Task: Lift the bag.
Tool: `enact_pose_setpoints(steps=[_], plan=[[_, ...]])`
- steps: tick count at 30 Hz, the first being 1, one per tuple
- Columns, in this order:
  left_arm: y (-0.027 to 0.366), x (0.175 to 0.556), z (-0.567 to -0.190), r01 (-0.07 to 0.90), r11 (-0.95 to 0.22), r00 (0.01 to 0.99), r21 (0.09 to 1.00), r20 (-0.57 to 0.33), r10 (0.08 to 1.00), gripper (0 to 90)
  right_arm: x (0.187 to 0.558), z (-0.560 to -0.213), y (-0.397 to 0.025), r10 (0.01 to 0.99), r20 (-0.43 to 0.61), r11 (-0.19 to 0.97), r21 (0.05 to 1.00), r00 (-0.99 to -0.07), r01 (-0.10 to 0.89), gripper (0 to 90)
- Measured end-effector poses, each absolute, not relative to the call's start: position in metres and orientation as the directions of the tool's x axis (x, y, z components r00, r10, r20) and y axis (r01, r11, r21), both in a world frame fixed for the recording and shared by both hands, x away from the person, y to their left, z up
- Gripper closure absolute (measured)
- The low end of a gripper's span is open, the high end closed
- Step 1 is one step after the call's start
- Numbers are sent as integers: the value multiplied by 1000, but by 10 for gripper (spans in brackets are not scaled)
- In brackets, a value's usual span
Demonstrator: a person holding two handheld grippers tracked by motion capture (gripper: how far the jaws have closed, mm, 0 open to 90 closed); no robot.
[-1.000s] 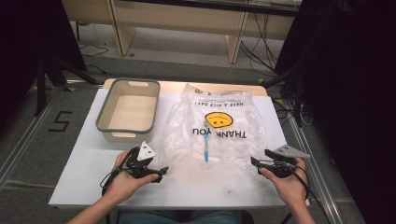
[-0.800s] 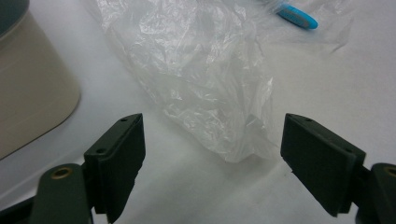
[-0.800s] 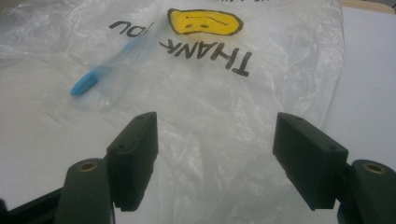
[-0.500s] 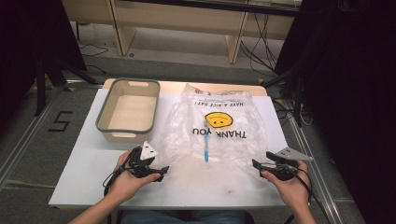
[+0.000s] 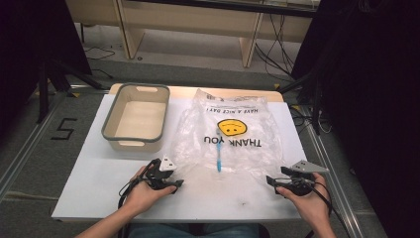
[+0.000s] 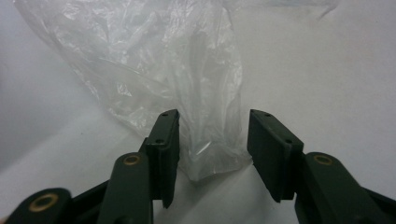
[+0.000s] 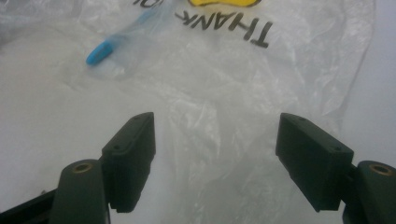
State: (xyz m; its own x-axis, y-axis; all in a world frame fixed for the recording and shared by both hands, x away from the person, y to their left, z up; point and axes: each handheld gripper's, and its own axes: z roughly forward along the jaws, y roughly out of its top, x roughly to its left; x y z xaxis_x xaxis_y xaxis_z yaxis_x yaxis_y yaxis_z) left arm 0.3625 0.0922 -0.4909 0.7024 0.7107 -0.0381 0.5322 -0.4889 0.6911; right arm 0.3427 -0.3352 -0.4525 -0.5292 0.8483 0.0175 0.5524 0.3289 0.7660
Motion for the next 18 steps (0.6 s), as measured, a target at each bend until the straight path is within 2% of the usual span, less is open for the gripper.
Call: enact_pose_setpoints(steps=[6,10,15,18], plan=[[90,363,-490,530,-508,712,679,-32,701,624,340,-456,-332,822,-5,405,709,-570,577,295],[89,365,-489,535,-519,720,666,-39,693,642,339,-461,-331,814,-12,434,678,-581,593,317],[89,368,-487,549,-520,717,654,-49,695,686,341,-465,-332,809,-15,455,650,-588,609,385],[89,369,-487,542,-531,722,651,-39,690,773,343,-469,-334,797,9,467,624,-603,627,441]])
